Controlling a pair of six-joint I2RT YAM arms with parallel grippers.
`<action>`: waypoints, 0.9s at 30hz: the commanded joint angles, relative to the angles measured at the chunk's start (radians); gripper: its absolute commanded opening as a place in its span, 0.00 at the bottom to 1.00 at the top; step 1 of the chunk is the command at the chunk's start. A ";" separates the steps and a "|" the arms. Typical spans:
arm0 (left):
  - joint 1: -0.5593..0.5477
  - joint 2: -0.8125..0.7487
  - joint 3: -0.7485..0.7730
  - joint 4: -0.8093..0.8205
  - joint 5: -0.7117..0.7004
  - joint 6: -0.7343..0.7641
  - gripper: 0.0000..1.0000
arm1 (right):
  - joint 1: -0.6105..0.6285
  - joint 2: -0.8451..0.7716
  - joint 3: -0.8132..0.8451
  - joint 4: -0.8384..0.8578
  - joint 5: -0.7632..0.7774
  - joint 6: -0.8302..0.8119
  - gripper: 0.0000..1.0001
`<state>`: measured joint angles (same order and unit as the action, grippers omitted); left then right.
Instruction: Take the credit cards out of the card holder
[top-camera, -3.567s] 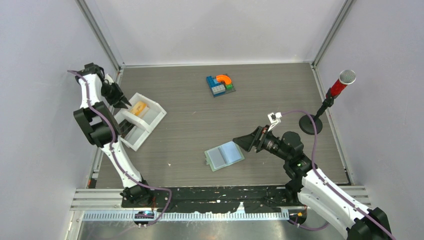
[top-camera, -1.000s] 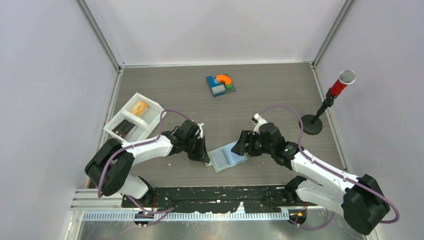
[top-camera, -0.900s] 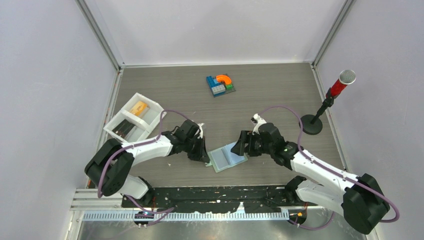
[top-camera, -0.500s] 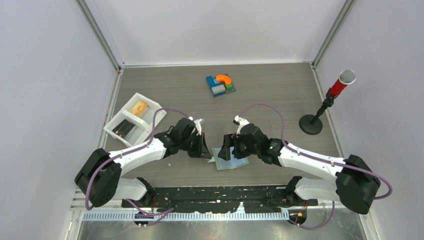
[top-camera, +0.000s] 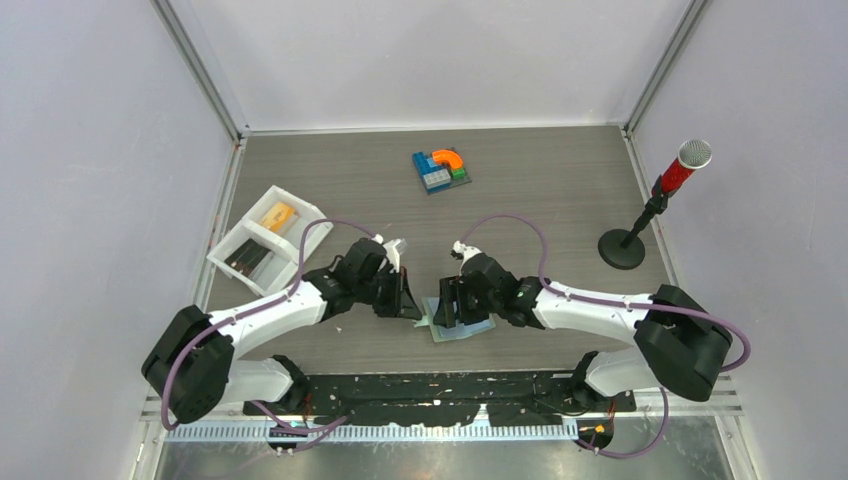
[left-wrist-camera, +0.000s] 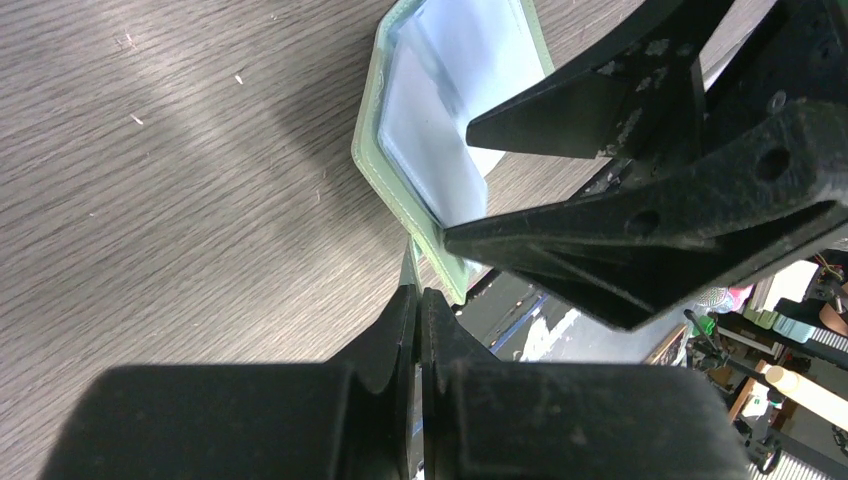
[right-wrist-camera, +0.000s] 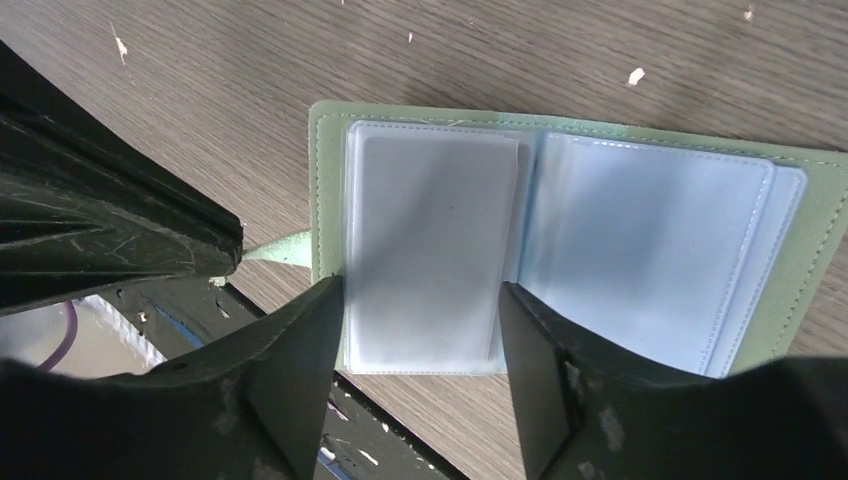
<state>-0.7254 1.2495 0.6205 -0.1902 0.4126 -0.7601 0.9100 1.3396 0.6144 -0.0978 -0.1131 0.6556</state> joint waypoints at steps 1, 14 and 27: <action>-0.005 -0.026 -0.008 0.031 0.004 -0.005 0.00 | 0.007 0.001 0.033 0.042 0.038 -0.005 0.58; -0.005 -0.025 -0.013 0.009 -0.018 0.009 0.00 | 0.006 -0.039 0.038 -0.011 0.084 -0.006 0.62; -0.004 -0.053 -0.028 -0.003 -0.026 0.011 0.00 | 0.007 -0.109 0.037 -0.028 0.077 0.020 0.61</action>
<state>-0.7254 1.2289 0.5957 -0.1993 0.3923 -0.7586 0.9131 1.2819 0.6189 -0.1307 -0.0673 0.6601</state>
